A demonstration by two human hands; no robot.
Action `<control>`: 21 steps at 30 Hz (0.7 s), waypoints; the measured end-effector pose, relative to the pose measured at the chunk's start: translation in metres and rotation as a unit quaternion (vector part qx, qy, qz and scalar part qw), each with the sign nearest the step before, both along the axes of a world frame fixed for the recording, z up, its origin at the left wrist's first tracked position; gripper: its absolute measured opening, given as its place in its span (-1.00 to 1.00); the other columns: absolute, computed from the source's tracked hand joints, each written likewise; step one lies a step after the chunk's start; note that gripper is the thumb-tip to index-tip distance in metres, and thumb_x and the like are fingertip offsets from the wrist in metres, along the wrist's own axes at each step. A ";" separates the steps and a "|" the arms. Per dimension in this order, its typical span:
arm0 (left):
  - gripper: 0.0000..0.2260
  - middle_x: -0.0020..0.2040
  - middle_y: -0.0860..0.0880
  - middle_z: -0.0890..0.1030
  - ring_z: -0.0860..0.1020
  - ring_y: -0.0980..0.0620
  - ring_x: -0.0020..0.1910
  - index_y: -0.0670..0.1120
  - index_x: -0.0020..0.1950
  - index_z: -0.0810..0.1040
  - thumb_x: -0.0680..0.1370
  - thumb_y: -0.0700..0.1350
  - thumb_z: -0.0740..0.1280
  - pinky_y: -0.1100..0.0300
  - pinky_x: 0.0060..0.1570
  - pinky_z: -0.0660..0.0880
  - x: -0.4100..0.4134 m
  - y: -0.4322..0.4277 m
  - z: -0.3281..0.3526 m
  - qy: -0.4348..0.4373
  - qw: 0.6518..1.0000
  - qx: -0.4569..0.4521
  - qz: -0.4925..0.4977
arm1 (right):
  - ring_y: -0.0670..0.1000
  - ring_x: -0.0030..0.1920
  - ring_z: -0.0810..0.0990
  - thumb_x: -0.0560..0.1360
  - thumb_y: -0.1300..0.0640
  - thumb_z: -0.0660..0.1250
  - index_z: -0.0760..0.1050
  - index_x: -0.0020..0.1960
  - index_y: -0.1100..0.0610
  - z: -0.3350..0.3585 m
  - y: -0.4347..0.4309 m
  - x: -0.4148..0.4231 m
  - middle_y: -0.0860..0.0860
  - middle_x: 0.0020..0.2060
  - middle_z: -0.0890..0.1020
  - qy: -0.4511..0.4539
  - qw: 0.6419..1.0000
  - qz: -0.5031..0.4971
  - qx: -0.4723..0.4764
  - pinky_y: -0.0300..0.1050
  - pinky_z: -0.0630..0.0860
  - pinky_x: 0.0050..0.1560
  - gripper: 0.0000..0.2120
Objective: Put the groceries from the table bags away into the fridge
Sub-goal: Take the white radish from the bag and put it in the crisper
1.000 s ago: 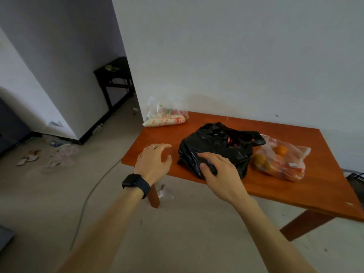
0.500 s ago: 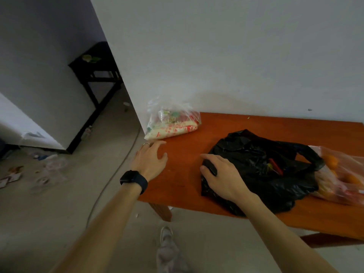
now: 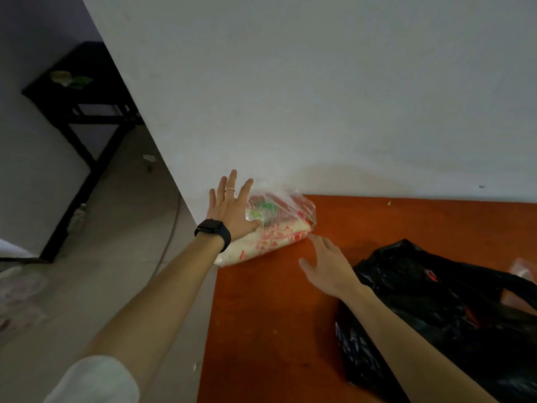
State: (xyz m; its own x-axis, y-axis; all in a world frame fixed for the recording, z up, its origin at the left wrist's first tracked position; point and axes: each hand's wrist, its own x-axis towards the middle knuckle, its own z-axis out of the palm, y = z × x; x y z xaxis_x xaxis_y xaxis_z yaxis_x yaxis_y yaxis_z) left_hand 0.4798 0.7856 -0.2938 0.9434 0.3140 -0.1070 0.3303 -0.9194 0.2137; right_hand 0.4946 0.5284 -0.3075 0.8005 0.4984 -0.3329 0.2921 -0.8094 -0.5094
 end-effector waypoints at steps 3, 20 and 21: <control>0.09 0.64 -0.12 -0.12 -0.20 -0.16 0.60 0.08 0.61 -0.28 0.39 0.39 0.39 -0.26 0.52 -0.22 0.041 0.023 -0.023 0.056 0.998 0.005 -0.032 | 0.19 0.58 0.07 0.57 -0.12 0.31 -0.10 0.62 -0.03 -0.017 0.026 0.034 0.00 0.62 0.00 -0.005 1.000 -0.010 -0.008 0.19 0.18 0.49 -0.20; -0.59 0.12 -0.09 0.57 0.57 -0.10 -0.02 -0.01 0.24 0.40 0.63 0.28 0.09 0.03 -0.05 0.54 -0.014 0.013 -0.100 0.135 0.978 -0.153 0.052 | 0.07 0.54 0.17 0.54 -0.19 0.23 0.42 0.39 -0.14 -0.102 0.046 0.084 -0.06 0.57 0.10 -0.056 0.981 0.153 -0.102 0.18 0.24 0.49 -0.56; -0.63 0.19 -0.13 0.53 0.55 -0.14 0.04 -0.05 0.23 0.40 0.64 0.21 0.12 0.03 -0.05 0.51 -0.010 0.017 -0.105 0.130 0.984 -0.105 0.064 | 0.08 0.51 0.24 0.54 -0.25 0.20 0.46 0.33 -0.09 -0.106 0.041 0.081 -0.04 0.54 0.13 -0.058 0.985 0.130 -0.098 0.17 0.36 0.43 -0.57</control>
